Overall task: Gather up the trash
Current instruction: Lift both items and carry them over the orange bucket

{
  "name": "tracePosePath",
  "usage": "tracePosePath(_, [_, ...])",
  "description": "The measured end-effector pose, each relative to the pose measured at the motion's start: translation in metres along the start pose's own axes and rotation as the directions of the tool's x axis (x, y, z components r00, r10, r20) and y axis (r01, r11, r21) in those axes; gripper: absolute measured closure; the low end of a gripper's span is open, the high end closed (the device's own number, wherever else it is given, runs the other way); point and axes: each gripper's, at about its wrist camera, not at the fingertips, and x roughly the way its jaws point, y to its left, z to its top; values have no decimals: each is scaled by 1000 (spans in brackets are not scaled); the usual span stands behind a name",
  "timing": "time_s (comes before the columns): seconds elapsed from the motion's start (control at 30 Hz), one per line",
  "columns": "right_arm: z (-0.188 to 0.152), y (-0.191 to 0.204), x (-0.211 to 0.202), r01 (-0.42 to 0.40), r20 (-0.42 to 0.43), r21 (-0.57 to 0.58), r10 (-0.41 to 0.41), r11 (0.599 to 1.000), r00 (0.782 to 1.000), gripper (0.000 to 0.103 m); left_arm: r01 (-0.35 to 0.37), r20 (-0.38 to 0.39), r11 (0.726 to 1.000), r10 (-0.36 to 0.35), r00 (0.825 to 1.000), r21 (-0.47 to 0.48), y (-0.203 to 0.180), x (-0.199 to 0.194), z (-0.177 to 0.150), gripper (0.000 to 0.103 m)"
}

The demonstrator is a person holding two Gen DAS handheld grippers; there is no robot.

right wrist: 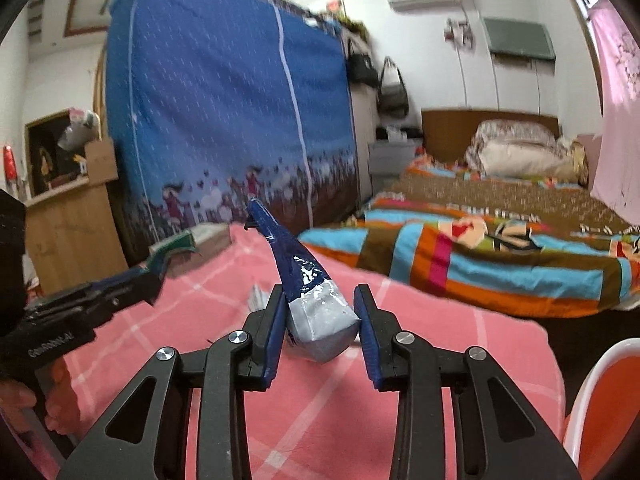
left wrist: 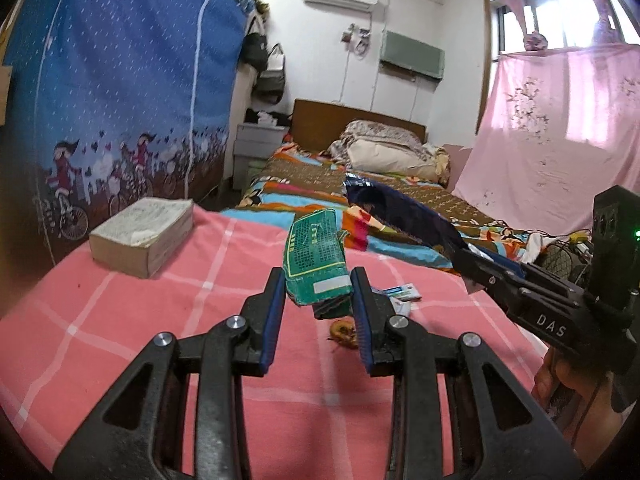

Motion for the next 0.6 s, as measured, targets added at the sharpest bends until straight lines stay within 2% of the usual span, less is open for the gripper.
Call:
tracePosePath(0.33, [-1, 7, -30, -12, 164, -49, 20, 999, 986, 71, -1, 82, 997, -5, 997, 75, -16, -17, 0, 67])
tracePosePath(0.6, [-5, 3, -48, 13, 239, -32, -5, 999, 971, 71, -5, 137, 991, -14, 990, 137, -30, -29, -3, 67])
